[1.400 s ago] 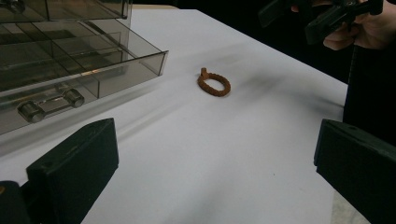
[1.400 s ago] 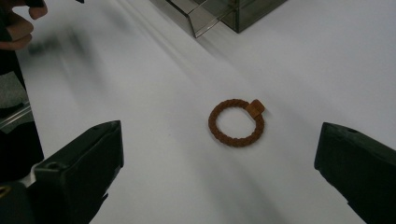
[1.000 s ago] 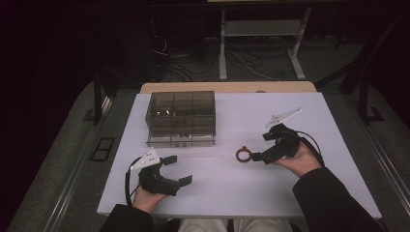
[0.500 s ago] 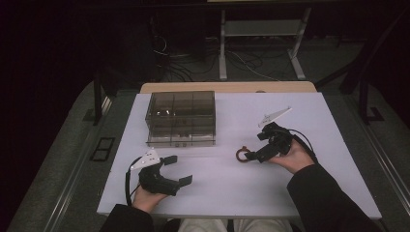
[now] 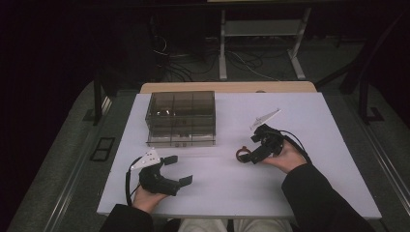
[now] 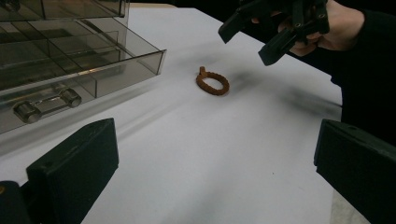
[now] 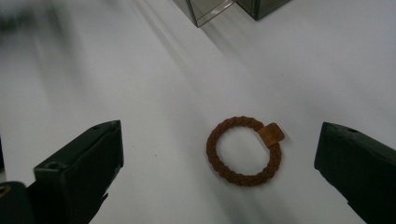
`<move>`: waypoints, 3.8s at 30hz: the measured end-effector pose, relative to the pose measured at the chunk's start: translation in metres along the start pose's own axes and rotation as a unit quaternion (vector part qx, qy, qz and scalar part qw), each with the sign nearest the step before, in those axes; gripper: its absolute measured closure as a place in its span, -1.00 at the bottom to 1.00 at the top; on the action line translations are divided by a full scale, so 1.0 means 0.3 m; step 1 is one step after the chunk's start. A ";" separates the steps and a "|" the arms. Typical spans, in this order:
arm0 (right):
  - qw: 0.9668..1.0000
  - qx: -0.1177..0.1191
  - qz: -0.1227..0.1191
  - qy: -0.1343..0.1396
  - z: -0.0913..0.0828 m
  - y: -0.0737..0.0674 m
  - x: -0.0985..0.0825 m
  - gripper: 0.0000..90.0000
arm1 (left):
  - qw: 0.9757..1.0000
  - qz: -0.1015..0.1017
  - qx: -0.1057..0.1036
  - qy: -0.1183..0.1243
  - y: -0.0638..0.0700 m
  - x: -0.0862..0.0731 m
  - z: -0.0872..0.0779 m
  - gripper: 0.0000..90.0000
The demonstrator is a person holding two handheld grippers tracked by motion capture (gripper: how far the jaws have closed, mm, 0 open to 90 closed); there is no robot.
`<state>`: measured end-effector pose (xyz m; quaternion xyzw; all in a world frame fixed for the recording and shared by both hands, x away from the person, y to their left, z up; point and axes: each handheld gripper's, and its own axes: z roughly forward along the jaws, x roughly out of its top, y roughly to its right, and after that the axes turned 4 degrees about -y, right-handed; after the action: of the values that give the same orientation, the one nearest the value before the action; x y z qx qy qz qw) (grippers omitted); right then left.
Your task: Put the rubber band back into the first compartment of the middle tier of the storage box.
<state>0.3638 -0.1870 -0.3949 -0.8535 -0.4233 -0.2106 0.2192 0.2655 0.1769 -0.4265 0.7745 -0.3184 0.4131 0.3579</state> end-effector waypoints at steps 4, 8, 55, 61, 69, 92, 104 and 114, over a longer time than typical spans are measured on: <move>1.000 0.005 -0.004 -0.007 0.022 0.005 0.002 -0.98 | 1.000 0.001 0.000 -0.001 -0.001 0.000 0.001 -1.00; 1.000 0.010 -0.012 -0.014 0.044 0.003 0.005 -0.99 | 1.000 0.001 -0.001 -0.001 0.000 0.000 0.001 -1.00; 0.995 -0.001 -0.084 -0.060 0.148 -0.013 0.003 0.13 | 1.000 0.003 -0.002 -0.001 0.001 0.000 -0.001 -1.00; 0.994 -0.016 -0.084 -0.066 0.149 -0.017 -0.003 0.35 | 1.000 0.003 -0.002 -0.001 0.001 0.000 -0.001 -1.00; 0.992 -0.033 -0.097 -0.072 0.149 -0.014 -0.004 0.64 | 1.000 0.003 -0.002 -0.001 0.001 0.000 -0.001 -1.00; 0.997 0.026 -0.049 -0.047 0.119 0.010 0.000 0.89 | 1.000 0.002 -0.001 0.000 0.000 -0.001 -0.002 -1.00; 0.998 0.028 -0.042 -0.027 0.064 -0.001 0.027 0.89 | 1.000 0.002 -0.001 -0.001 0.000 -0.001 -0.002 -1.00; 0.998 0.030 -0.059 -0.013 0.025 -0.026 0.084 0.89 | 1.000 0.002 -0.001 0.000 0.000 -0.001 -0.004 -1.00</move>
<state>0.3726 -0.1626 -0.3858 -0.8225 -0.4821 -0.1996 0.2266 0.2648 0.1779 -0.4264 0.7735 -0.3198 0.4137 0.3580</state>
